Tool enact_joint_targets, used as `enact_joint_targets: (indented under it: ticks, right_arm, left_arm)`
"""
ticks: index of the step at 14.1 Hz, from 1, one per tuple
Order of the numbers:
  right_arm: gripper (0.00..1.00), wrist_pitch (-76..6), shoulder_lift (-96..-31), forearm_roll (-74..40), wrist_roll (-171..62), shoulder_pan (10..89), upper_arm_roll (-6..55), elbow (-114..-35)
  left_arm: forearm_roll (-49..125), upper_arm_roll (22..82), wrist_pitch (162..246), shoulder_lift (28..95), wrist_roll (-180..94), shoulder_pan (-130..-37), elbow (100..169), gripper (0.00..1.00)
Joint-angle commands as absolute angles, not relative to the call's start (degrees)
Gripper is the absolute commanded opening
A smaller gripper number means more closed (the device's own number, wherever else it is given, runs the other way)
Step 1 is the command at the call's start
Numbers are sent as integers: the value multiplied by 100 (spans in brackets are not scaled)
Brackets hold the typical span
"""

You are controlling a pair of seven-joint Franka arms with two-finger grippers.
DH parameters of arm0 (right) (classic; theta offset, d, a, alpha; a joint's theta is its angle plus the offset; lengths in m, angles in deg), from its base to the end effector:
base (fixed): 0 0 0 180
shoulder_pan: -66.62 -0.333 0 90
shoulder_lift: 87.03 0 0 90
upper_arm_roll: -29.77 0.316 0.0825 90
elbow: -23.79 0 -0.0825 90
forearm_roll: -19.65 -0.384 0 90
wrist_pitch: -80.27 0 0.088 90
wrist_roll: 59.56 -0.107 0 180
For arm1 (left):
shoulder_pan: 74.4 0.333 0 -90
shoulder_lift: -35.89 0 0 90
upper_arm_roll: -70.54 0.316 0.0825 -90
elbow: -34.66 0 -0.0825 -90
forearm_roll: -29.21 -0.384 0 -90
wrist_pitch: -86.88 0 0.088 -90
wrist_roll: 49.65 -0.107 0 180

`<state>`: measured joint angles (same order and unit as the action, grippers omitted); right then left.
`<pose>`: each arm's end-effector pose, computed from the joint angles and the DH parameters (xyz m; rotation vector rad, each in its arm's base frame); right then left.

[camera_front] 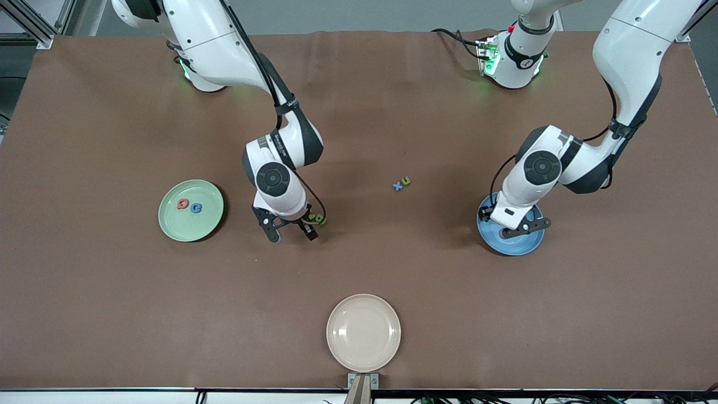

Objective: Sort upper and lower case letters into plates
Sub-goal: 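Grasp the green N with the right gripper while the left gripper reaches the n, then put the green N on the green plate with the right gripper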

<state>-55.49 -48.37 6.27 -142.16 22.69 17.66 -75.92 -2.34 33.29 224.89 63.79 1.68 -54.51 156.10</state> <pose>0.5562 0.3620 0.1934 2.7428 -1.5212 -0.0576 0.5420 -0.1671 0.2170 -3.0478 -0.3263 0.0048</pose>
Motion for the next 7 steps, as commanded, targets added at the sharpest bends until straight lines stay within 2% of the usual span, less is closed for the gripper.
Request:
enact_joint_targets:
  ticks: [1, 5, 7]
  right_arm:
    - [95, -5737, -4836, 515, -14280, 2118, 1703, -7807]
    - [93, -5886, -4862, 524, -14280, 2030, 1694, -8061]
    - [84, -5965, -4871, 524, -14280, 2030, 1694, -8141]
  left_arm:
    - [-339, 3030, 22364, 6305, 291, -5462, 15622, 100]
    - [-269, 2582, 22356, 6393, 667, -5541, 15674, 100]
    - [-260, 2431, 22225, 6428, 1105, -5943, 15648, 100]
